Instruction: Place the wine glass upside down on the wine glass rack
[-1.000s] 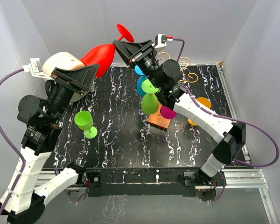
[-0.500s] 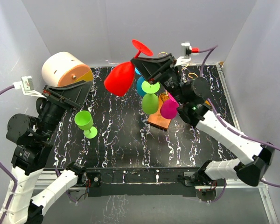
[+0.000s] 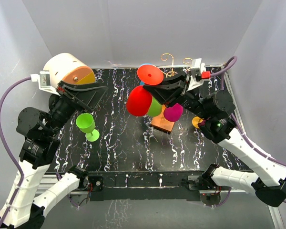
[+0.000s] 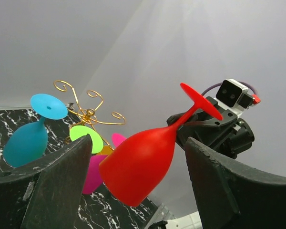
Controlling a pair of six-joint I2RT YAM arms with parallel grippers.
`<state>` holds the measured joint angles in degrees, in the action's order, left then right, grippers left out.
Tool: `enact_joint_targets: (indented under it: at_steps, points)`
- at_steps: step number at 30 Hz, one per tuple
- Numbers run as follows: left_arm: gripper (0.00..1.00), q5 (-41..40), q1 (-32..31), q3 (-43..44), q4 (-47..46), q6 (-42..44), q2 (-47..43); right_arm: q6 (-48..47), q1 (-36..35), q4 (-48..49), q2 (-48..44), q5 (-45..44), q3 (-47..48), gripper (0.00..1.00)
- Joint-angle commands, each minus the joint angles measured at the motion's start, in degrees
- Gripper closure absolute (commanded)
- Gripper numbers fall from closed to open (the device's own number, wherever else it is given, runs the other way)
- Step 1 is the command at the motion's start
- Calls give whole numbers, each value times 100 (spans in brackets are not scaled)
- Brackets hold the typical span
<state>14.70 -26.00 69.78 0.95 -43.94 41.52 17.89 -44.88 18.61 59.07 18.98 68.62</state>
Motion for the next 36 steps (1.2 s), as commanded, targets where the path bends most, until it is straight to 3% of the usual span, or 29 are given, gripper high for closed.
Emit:
enact_joint_targets:
  at_steps: [1,14,19,26,32,36]
  points:
    - [22,314,-2,68,-301,-301,55,-604,-12,-367,-136,194,-20,100]
    - [24,411,-2,765,1003,-1475,729,-768,-12,-431,-36,666,-195,100]
    - [24,469,-2,512,983,-1715,656,-871,-12,-733,292,855,133,100]
    - [25,1162,-2,335,234,-2468,863,-1001,-13,-764,526,941,292,100]
    - [36,1296,-4,238,401,-2778,1002,-1030,-27,-500,781,1048,458,100]
    - [53,1544,-2,-57,5,-3154,1024,-1016,-60,-380,933,1160,510,100]
